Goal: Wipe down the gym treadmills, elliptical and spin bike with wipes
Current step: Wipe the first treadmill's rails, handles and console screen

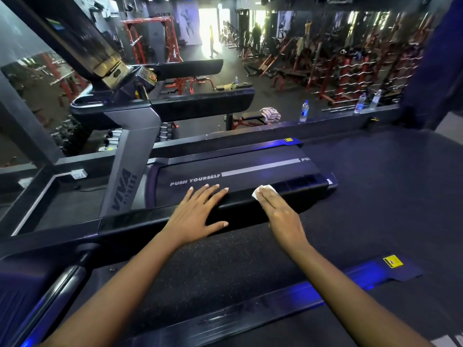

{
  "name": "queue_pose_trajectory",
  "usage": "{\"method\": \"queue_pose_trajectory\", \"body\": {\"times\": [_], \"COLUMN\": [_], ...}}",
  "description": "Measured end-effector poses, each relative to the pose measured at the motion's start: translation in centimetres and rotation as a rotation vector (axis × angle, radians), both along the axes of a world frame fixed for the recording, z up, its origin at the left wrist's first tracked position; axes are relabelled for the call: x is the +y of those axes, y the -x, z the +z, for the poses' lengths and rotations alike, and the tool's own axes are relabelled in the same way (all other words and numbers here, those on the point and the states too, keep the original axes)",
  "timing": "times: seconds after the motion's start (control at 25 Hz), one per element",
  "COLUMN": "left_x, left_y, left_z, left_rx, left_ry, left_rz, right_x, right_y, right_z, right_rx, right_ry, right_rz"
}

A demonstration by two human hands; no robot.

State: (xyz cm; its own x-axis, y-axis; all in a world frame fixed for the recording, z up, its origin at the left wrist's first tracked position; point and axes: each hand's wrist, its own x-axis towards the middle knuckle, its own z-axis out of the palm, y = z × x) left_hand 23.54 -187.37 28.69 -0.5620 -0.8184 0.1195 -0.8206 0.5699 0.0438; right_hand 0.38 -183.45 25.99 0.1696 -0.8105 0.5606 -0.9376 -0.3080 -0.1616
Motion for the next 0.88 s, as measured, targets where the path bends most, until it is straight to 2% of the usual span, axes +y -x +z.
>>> {"method": "queue_pose_trajectory", "body": {"times": [0.08, 0.16, 0.32, 0.52, 0.72, 0.88], "left_x": [-1.0, -1.8, -2.4, -2.9, -3.0, -2.9], "left_y": [3.0, 6.0, 7.9, 7.5, 7.4, 7.5], "left_z": [0.3, 0.3, -0.4, -1.4, -1.6, -1.4], "left_rx": [-0.005, -0.044, -0.115, -0.100, -0.059, -0.051], "left_ry": [-0.021, -0.032, 0.030, 0.088, 0.149, 0.144], "left_rz": [-0.067, -0.130, -0.167, -0.191, -0.213, -0.219], "right_x": [-0.2, -0.5, -1.2, -1.3, -2.6, -3.1], "right_y": [2.2, 4.5, 8.0, 4.8, 9.8, 11.8], "right_z": [-0.3, -0.3, 0.7, 0.4, 0.2, 0.1], "right_rx": [-0.022, -0.052, -0.222, -0.028, -0.087, -0.101], "right_ry": [-0.071, -0.058, -0.056, 0.039, 0.068, 0.032], "right_rz": [-0.069, -0.128, -0.264, -0.005, -0.110, -0.103]}}
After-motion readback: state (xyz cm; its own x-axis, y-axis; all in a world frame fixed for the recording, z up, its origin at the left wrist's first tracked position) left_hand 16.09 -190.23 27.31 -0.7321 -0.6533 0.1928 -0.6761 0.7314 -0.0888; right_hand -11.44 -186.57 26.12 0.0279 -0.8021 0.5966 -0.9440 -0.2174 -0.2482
